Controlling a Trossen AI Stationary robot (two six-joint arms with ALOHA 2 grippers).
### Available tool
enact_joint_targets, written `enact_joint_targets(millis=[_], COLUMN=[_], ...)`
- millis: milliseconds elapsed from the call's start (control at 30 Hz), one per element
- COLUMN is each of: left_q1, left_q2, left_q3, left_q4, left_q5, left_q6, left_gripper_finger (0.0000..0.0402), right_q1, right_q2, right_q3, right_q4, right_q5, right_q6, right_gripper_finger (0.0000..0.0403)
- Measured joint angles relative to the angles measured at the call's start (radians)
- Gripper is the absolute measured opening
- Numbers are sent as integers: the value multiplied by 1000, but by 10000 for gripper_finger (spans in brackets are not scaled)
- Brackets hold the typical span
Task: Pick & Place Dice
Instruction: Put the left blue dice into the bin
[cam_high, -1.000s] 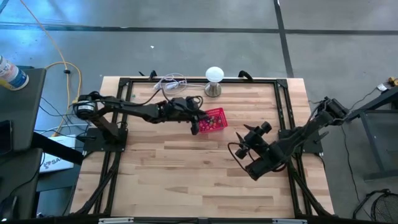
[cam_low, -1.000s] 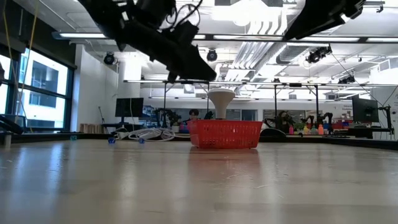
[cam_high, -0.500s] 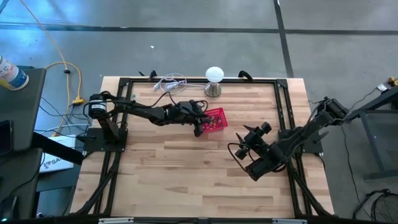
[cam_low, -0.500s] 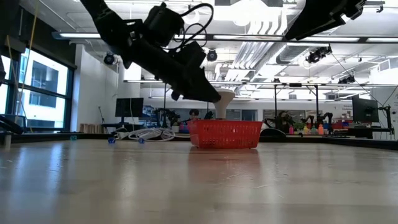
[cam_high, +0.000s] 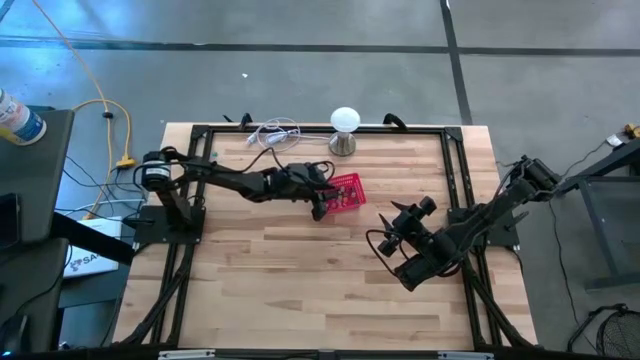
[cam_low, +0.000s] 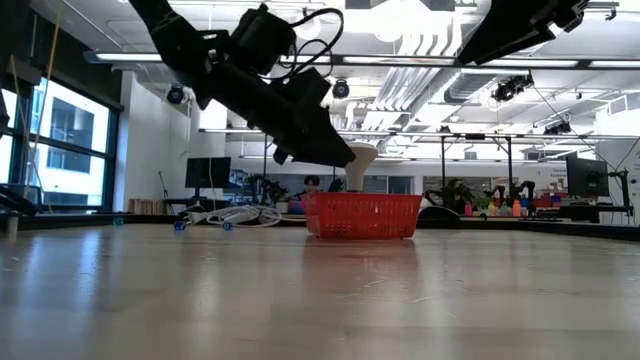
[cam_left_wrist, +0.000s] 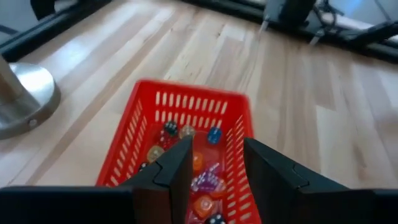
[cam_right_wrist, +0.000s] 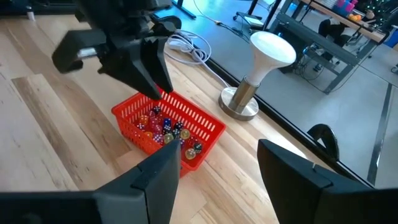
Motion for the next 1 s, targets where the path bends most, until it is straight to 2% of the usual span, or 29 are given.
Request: enact_joint_targets(millis=[200,400,567,833,1000], left_q1=[-1,1,1,2,42], left_q2=[-130,-317,-426,-455,-444], left_q3=[1,1,0,-8,-45], left_q4=[-83,-467,-803,-1136,-1120], left_q5=[1,1,-9,-36,-62], left_q6=[43,75,16,-57,-58], left_gripper_finger=[136,136,136,136,136], right_q1=[0,-8,-41,-113,-141], right_q2=[0,0,0,0,0], right_q3=[0,0,0,-1,-1], right_q4=[0,-12,-27,-32,-17], right_q5=[-9,-11,-11,-24,-24], right_q6=[0,-4,-4,-11,-12], right_gripper_finger=[205,205,205,205,205])
